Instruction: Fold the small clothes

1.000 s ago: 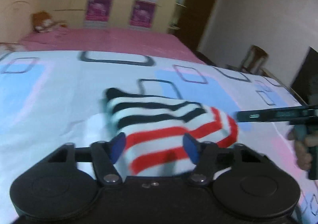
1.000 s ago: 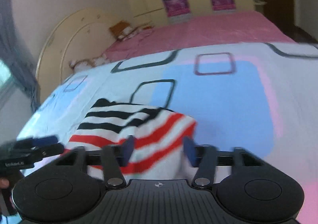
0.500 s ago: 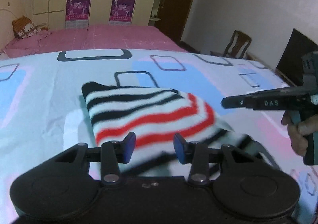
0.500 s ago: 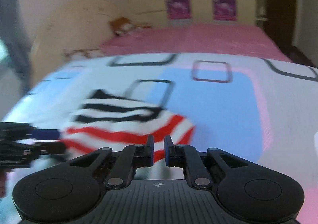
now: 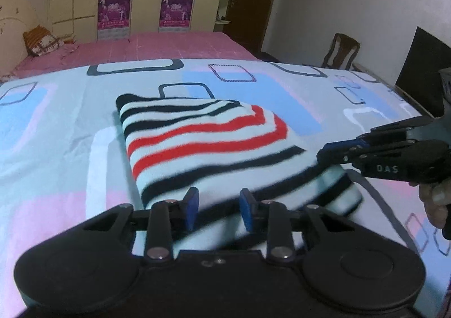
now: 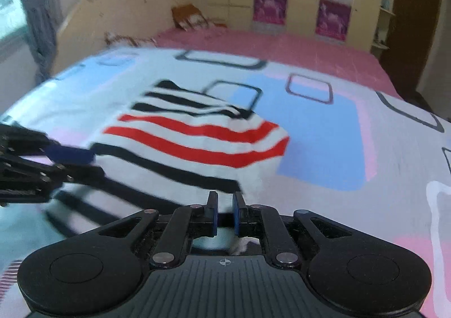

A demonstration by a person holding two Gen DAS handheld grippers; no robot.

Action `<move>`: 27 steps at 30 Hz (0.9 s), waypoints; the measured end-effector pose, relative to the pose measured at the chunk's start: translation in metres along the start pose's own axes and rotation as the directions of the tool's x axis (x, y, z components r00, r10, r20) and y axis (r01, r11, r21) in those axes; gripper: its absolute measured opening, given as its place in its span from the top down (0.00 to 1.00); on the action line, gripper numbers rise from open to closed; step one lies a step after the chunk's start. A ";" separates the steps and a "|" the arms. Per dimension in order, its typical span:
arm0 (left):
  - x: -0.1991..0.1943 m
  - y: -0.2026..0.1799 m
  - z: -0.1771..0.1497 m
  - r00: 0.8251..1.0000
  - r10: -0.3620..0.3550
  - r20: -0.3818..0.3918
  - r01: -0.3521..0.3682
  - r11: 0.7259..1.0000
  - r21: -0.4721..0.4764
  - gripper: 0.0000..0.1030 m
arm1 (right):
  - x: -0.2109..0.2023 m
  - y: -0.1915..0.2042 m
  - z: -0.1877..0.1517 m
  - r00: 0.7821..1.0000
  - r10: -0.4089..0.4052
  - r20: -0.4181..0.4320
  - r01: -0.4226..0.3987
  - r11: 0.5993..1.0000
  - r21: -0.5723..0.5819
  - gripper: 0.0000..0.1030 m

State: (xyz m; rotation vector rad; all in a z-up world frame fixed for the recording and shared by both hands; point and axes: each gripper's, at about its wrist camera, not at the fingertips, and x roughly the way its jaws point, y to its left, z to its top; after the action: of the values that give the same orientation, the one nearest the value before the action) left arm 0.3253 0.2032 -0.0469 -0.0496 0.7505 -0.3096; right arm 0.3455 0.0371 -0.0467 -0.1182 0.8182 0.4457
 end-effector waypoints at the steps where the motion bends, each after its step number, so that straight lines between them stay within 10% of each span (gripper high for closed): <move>1: -0.005 -0.001 -0.005 1.000 0.005 -0.004 -0.005 1.000 -0.010 0.71 | -0.008 0.001 -0.005 1.000 0.011 -0.004 -0.011 1.000 0.000 0.90; 9: -0.001 -0.011 -0.035 0.997 0.045 -0.058 -0.049 0.997 -0.052 0.71 | -0.004 0.006 -0.044 0.995 0.010 -0.100 -0.008 1.000 0.016 0.90; 27: -0.039 -0.053 -0.038 0.984 0.179 0.010 -0.179 0.983 -0.045 0.69 | -0.069 -0.002 -0.056 0.999 0.045 0.020 -0.047 0.994 0.099 0.90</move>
State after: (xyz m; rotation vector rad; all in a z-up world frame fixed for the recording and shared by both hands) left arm 0.2588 0.1664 -0.0401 -0.0255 0.7424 -0.1210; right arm 0.2672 -0.0034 -0.0350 -0.0027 0.8256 0.4482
